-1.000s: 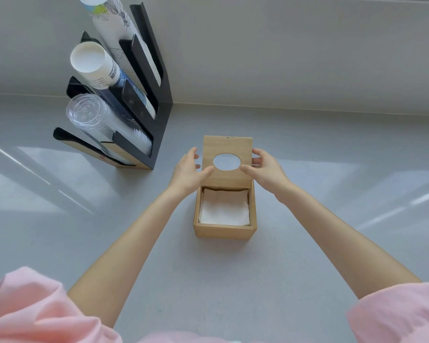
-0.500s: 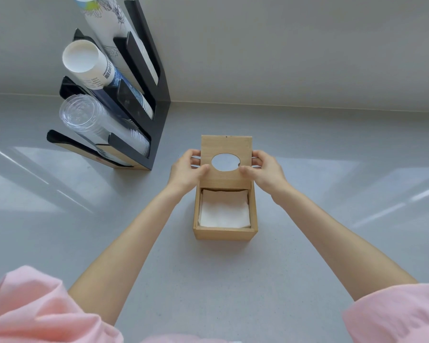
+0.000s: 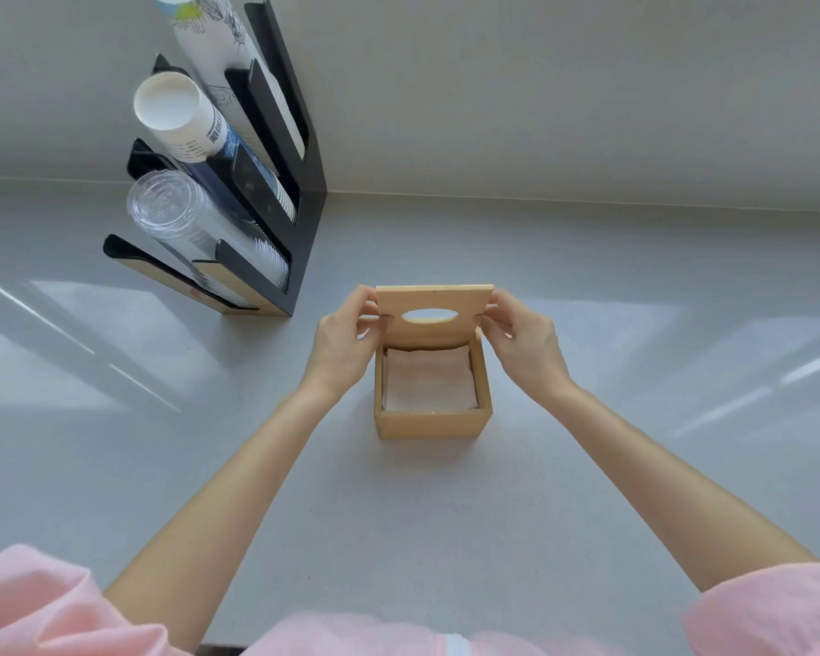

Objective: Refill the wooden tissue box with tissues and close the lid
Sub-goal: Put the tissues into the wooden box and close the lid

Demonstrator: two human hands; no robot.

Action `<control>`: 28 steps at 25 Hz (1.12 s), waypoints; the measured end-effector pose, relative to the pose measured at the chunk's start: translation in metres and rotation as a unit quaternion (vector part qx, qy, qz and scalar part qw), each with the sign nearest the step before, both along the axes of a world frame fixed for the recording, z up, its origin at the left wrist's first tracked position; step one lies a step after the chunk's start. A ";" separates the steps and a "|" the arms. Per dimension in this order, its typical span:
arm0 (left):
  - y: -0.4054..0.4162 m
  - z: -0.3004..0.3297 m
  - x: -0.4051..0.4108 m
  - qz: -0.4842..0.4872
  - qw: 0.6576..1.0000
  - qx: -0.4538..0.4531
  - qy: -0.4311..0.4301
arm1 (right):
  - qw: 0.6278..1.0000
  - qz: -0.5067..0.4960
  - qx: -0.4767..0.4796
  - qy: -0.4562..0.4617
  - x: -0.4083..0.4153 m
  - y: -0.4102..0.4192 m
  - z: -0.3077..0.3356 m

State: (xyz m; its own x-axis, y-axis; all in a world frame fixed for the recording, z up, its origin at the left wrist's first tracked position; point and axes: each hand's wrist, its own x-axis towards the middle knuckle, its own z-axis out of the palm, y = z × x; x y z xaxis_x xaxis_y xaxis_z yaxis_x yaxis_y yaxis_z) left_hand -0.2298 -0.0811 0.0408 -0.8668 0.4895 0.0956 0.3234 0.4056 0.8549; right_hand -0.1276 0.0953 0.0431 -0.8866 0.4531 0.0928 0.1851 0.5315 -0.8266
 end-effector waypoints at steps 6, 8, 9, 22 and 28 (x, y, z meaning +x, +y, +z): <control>-0.022 -0.001 0.012 -0.068 0.985 -0.104 0.118 | 0.988 0.070 0.137 -0.018 0.022 -0.004 -0.004; -0.025 -0.001 0.014 -0.096 0.970 -0.148 0.165 | 0.977 0.104 0.184 -0.022 0.029 -0.008 -0.003; -0.026 -0.002 0.014 -0.112 0.964 -0.160 0.180 | 0.973 0.111 0.202 -0.020 0.033 -0.010 -0.002; -0.040 -0.026 0.030 -0.179 0.954 -0.205 0.129 | 0.957 0.153 0.241 -0.057 0.063 -0.017 -0.028; -0.040 -0.034 0.032 -0.188 0.948 -0.206 0.156 | 0.951 0.157 0.263 -0.051 0.065 -0.017 -0.037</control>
